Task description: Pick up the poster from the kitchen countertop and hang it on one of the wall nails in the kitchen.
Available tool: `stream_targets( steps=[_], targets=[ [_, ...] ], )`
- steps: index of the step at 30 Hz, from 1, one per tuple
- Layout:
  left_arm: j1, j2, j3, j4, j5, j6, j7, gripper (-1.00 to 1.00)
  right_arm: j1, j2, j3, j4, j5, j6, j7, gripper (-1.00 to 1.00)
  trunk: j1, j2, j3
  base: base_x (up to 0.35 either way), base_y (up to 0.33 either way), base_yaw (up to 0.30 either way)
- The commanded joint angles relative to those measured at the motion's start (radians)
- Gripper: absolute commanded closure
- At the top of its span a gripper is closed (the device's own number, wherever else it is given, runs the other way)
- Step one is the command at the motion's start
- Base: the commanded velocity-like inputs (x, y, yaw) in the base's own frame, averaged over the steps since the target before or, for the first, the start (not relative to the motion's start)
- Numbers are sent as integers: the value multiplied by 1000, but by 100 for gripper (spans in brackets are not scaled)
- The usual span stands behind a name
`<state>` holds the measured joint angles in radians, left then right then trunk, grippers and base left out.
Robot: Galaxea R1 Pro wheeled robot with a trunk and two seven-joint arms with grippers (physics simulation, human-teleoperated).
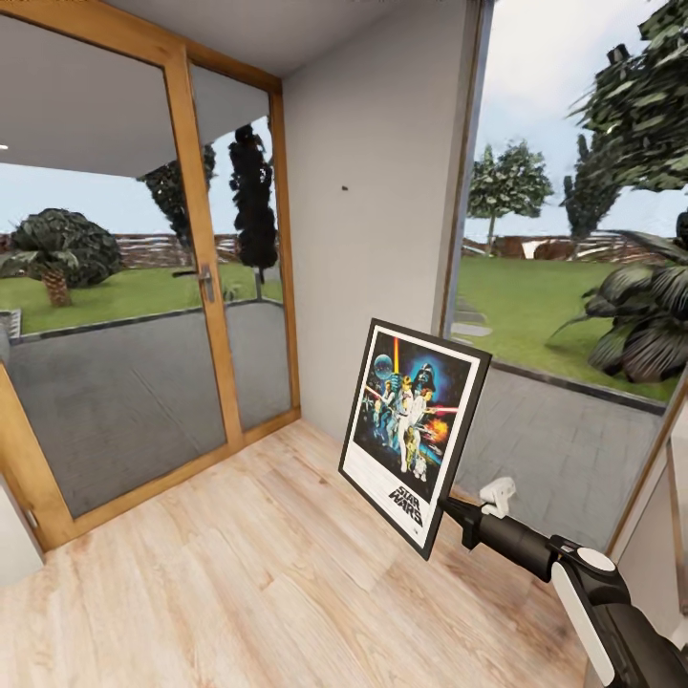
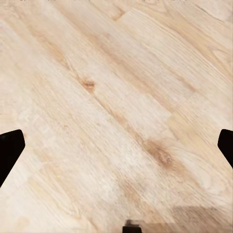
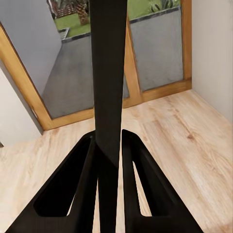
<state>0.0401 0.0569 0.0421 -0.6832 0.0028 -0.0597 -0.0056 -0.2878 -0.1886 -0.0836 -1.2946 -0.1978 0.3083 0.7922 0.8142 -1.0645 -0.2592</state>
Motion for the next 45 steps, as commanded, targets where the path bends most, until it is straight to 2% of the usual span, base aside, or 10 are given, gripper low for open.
stream_targets(
  steps=[1,45],
  targets=[
    [0,0,1,-1,0,-2,-1,-100,-1,0,-1,0,-11,11,4,100,-4,7,2,0,0,0],
    [0,0,1,-6,0,-2,1,-100,-1,0,-1,3,-9,11,-2,100,-173,315,140,0,0,0]
  ],
)
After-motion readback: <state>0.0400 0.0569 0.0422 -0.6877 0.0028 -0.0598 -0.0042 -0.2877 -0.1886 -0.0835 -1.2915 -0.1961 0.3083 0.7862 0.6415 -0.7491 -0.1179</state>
